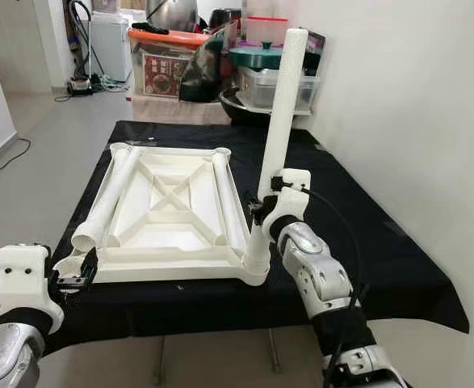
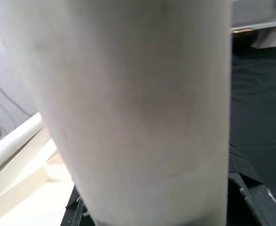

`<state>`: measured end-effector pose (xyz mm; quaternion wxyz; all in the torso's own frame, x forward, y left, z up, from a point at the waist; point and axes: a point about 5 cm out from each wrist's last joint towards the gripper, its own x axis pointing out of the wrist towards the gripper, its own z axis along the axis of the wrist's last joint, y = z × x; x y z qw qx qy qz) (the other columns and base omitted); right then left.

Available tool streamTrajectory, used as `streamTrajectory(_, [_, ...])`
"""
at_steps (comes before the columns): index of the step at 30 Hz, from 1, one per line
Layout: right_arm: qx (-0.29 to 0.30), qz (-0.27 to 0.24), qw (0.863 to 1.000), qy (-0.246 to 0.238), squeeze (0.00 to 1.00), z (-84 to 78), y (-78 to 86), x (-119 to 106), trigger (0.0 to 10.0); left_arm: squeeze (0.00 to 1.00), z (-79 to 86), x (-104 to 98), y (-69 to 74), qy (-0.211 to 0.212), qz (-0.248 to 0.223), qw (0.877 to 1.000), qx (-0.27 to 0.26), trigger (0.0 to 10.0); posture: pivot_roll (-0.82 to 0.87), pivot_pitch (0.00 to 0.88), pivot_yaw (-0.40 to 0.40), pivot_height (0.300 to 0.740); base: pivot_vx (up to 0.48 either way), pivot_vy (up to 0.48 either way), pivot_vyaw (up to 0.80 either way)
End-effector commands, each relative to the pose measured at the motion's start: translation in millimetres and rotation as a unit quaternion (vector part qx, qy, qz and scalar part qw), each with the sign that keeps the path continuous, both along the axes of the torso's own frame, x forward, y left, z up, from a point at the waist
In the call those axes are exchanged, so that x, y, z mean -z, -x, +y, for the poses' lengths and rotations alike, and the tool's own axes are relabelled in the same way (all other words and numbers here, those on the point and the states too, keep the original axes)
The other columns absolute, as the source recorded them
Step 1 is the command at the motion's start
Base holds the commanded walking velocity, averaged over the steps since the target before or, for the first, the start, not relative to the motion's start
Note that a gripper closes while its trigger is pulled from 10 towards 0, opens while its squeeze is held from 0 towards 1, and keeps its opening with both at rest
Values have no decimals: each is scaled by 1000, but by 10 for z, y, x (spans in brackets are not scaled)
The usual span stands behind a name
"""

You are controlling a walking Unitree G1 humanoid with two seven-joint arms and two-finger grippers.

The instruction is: Building children table

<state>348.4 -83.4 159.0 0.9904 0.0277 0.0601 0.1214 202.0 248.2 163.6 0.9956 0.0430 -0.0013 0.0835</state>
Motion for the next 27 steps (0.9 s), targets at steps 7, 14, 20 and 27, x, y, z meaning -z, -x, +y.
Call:
streamTrajectory(7, [62, 121, 991, -15, 0, -93, 101, 505, 10000, 0, 7, 9, -36, -5, 7, 1000, -5, 10000, 130, 0, -96, 740, 0, 0, 0])
streamTrajectory(14, [74, 140, 987, -36, 0, -86, 114, 519, 10000, 0, 20, 4, -81, -8, 8, 1000, -6, 10000, 124, 0, -87, 740, 0, 0, 0])
streamTrajectory(20, [6, 138, 984, -113, 0, 30, 70, 397, 10000, 0, 3, 12, -102, -7, 7, 1000, -3, 10000, 124, 0, -88, 740, 0, 0, 0])
streamTrajectory(27, [-180, 12, 983, -23, 0, 42, 8, 39, 10000, 0, -12, 10, -123, -7, 5, 1000, 0, 10000, 113, 0, -84, 740, 0, 0, 0])
